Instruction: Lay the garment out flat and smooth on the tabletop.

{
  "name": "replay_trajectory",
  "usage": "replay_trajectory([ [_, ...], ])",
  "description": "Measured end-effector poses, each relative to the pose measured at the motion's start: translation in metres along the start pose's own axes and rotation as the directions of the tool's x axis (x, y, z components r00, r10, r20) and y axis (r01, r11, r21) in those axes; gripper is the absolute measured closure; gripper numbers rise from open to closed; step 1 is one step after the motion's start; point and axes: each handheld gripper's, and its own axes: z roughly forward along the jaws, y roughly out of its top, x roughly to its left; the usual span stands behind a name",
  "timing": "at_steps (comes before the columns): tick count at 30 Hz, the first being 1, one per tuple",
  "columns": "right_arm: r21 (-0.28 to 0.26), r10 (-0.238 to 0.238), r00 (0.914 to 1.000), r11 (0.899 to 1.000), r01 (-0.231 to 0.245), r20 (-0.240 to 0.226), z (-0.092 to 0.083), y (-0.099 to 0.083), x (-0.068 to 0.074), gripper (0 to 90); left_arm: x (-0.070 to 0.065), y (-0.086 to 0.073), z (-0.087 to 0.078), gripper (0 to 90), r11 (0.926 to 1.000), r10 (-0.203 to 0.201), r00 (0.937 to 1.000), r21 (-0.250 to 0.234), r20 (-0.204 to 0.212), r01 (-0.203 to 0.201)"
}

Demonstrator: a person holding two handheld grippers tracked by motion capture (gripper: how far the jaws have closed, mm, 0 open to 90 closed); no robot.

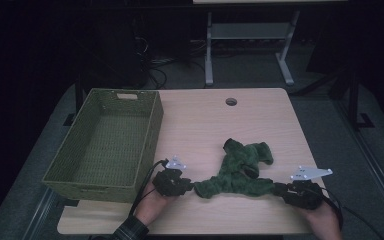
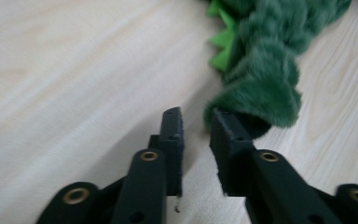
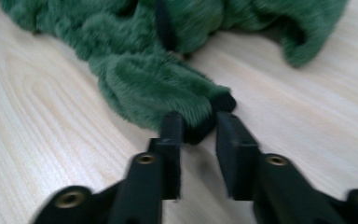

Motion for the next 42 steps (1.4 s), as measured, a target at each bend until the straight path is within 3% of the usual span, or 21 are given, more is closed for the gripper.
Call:
replay_trajectory([
  [5, -0.069, 0.029, 0.9996, 0.997, -0.030, -0.004, -0.014, 0.005, -0.006, 60.7, 0.000, 0.013, -0.012, 64.5, 0.9981, 0.002, 0.9998, -0.061, 0.021, 0.000],
  [10, -0.123, 0.036, 0.9990, 0.992, -0.039, -0.027, -0.016, 0.019, -0.008, 59.3, 0.003, 0.035, -0.009, 54.4, 0.9950, 0.029, 0.9986, -0.097, 0.045, -0.024],
  [14, -0.108, 0.030, 0.9973, 0.993, -0.037, -0.067, 0.001, 0.029, -0.006, 58.1, 0.005, 0.055, 0.000, 51.8, 0.9907, 0.062, 0.9966, -0.124, 0.054, -0.055],
  [17, -0.089, 0.023, 0.9970, 0.996, -0.029, -0.074, 0.012, 0.033, -0.004, 57.5, 0.010, 0.071, 0.007, 49.5, 0.9865, 0.112, 0.9925, -0.126, 0.050, -0.105],
  [24, -0.066, 0.007, 0.9966, 0.998, -0.012, -0.082, 0.025, 0.041, 0.001, 55.6, 0.020, 0.103, 0.021, 47.4, 0.9738, 0.172, 0.9827, -0.162, 0.068, -0.159],
  [33, -0.034, 0.004, 0.9982, 0.999, -0.006, -0.059, 0.037, 0.046, 0.005, 54.3, 0.023, 0.133, 0.054, 46.4, 0.9731, 0.189, 0.9778, -0.152, 0.091, -0.174],
  [36, -0.023, 0.006, 0.9989, 1.000, -0.007, -0.047, 0.041, 0.045, 0.005, 55.2, 0.023, 0.139, 0.066, 45.4, 0.9758, 0.172, 0.9796, -0.155, 0.104, -0.154],
  [39, -0.023, 0.003, 0.9992, 1.000, -0.004, -0.040, 0.043, 0.044, 0.003, 60.1, 0.022, 0.143, 0.075, 46.0, 0.9786, 0.164, 0.9788, -0.145, 0.123, -0.146],
  [42, -0.028, 0.006, 0.9993, 1.000, -0.007, -0.036, 0.041, 0.045, 0.003, 68.8, 0.021, 0.144, 0.079, 55.2, 0.9778, 0.175, 0.9760, -0.139, 0.130, -0.157],
])
